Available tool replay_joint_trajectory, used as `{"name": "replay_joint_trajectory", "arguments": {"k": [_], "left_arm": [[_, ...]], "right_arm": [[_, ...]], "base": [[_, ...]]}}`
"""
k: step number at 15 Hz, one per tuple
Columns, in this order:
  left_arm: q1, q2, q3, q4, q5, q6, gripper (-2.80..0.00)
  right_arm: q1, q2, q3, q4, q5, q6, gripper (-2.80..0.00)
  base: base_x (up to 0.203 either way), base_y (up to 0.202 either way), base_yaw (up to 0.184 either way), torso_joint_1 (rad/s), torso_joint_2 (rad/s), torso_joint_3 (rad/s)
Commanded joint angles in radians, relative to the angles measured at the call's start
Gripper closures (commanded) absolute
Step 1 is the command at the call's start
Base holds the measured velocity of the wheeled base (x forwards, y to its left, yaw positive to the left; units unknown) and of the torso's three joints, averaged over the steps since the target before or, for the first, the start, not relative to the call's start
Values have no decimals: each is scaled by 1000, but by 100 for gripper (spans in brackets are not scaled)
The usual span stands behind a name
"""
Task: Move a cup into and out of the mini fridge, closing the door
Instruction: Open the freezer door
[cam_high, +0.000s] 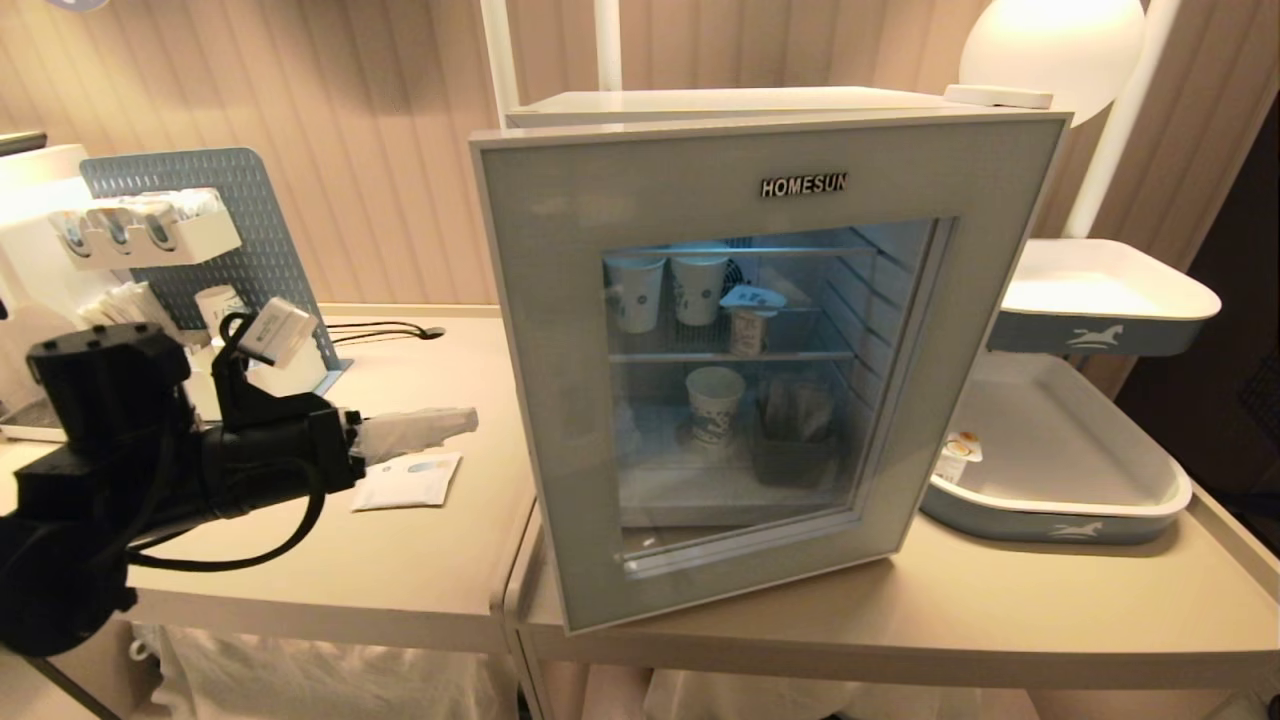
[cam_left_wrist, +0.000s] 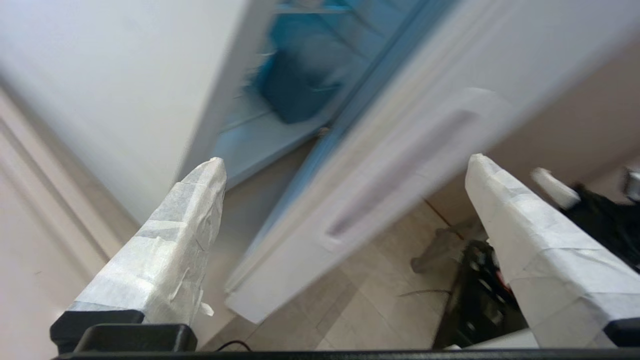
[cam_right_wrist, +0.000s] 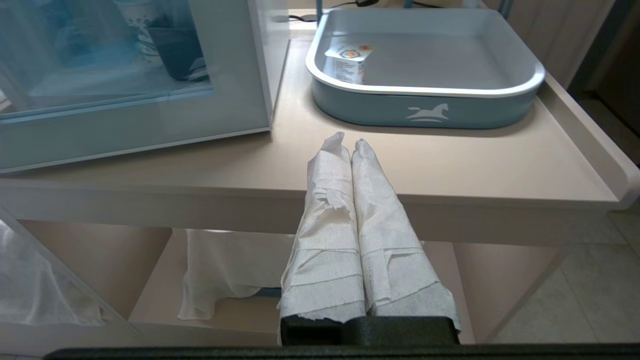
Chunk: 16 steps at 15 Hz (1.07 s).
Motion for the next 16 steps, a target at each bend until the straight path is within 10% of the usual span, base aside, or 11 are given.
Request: {"name": "replay_joint_trajectory", "arguments": {"k": [1,16], "left_arm": [[-1,67,-40,11,32,-2,-280],[-103,123,-96,98,118,47,-280]], "right_arm": [[0,2,0,0,0,-1,0],[1,2,0,2,0,-1,0]], "base": [[0,0,0,0,0,0],[0,0,0,0,0,0]]}}
